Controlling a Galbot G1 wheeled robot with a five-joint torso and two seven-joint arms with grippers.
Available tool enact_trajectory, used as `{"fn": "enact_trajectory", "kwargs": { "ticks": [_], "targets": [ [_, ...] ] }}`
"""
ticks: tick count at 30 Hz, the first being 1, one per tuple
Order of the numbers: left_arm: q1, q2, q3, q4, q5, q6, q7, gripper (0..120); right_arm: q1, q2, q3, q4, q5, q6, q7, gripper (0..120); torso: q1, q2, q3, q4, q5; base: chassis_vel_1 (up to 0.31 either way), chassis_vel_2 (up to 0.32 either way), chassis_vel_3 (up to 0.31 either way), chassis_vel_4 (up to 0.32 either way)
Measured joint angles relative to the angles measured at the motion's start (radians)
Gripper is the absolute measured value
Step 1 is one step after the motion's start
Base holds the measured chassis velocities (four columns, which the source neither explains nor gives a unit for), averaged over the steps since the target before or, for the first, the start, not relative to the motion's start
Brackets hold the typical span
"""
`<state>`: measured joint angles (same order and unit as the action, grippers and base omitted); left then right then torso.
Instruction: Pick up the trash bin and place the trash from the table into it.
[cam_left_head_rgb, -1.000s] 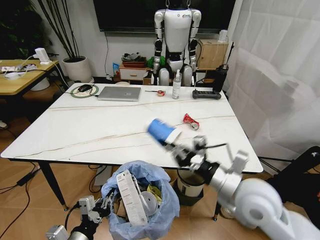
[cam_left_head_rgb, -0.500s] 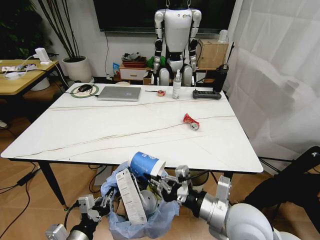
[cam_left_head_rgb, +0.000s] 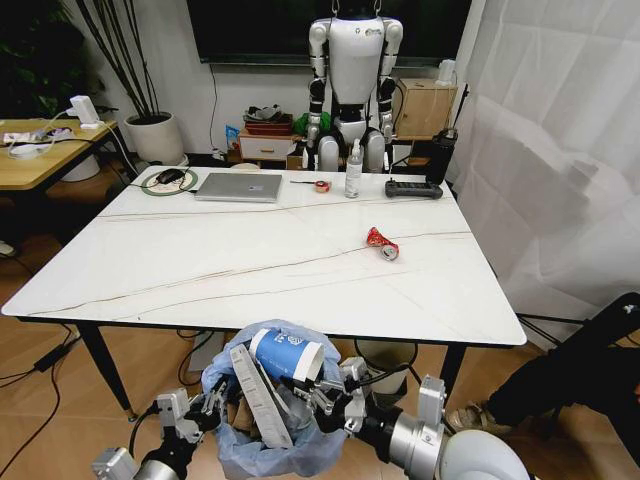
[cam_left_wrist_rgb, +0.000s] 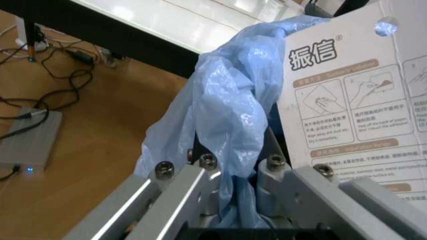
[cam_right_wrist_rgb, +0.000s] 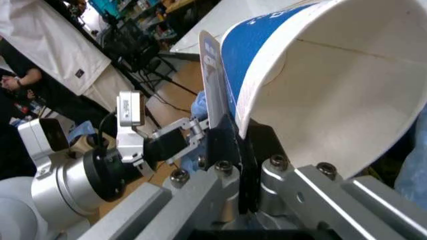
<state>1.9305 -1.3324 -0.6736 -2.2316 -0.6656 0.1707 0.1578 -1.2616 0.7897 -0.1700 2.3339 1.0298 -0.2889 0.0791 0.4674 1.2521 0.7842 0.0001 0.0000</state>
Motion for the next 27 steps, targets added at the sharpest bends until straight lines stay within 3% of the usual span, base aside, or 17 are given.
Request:
{"fn": "enact_trajectory", "kwargs": {
  "ticks": [6,9,19,23,27],
  "targets": [
    [0.000,0.000,0.002,0.000,0.000,0.001,-0.001,1,-0.015,0.005,-0.004,-0.003,-0.016,-0.001,0.001,4,0.000,0.000,0.000,0.0000,0.0000,0.000,0.000,0.000,0.000],
    [-0.002,0.000,0.004,0.000,0.001,0.001,-0.001,1,-0.020,0.004,-0.005,0.003,-0.032,-0.001,-0.005,19,0.000,0.000,0.000,0.0000,0.0001,0.000,0.000,0.000,0.000],
    [-0.004,-0.001,0.007,0.000,0.001,0.001,-0.001,1,-0.019,-0.009,0.014,0.019,-0.033,-0.002,0.004,51,0.000,0.000,0.000,0.0000,0.0001,0.000,0.000,0.000,0.000],
    [-0.006,0.004,0.006,0.006,0.001,0.001,-0.001,1,-0.048,-0.047,0.056,0.047,-0.028,-0.008,0.019,71,0.000,0.000,0.000,0.0000,0.0001,0.000,0.000,0.000,0.000],
    [-0.008,0.006,0.006,0.010,0.001,0.001,-0.001,1,-0.070,-0.080,0.096,0.065,-0.018,-0.014,0.028,82,0.000,0.000,0.000,-0.0001,0.0001,0.000,0.000,0.000,0.000]
  ]
}}
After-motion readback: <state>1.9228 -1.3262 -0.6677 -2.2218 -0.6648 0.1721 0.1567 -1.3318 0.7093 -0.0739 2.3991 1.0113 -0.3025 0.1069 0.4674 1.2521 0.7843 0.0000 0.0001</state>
